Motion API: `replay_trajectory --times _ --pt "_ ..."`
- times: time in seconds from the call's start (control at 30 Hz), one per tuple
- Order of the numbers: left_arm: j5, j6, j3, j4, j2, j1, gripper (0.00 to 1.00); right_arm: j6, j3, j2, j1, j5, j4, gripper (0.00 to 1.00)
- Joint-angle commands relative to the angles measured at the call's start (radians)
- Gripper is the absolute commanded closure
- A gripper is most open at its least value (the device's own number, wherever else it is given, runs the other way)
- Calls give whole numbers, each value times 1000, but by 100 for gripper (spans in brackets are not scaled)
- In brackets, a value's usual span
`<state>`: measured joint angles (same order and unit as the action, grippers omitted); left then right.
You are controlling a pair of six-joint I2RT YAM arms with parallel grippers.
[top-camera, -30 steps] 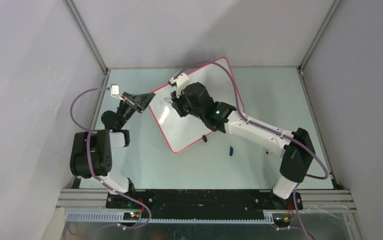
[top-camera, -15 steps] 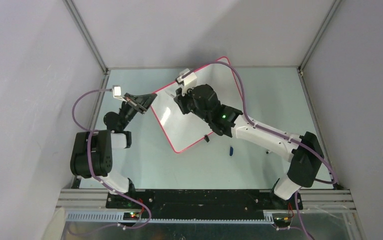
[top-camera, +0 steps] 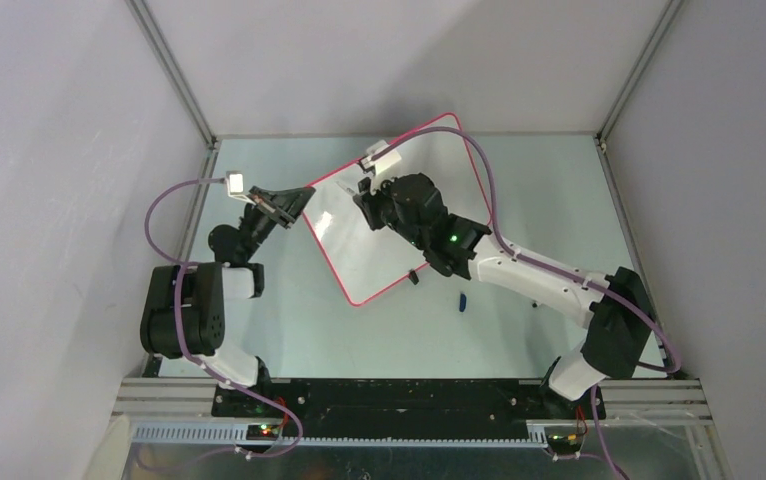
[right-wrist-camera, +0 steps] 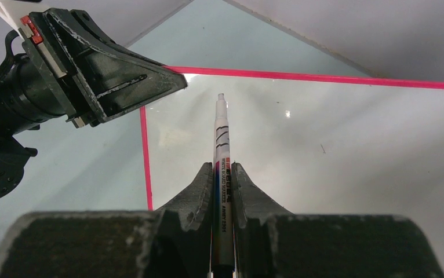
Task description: Write a sentence on the whiteboard
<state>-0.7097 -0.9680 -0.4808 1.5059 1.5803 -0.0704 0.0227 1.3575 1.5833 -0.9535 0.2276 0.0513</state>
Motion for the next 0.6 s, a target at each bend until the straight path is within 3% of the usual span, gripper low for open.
replay_trajectory --times 0.0,0.57 --pt "-43 93 3 27 9 30 100 -20 -4 -60 4 25 44 100" --pt "-14 92 3 27 18 46 99 22 -4 -54 37 -66 23 100"
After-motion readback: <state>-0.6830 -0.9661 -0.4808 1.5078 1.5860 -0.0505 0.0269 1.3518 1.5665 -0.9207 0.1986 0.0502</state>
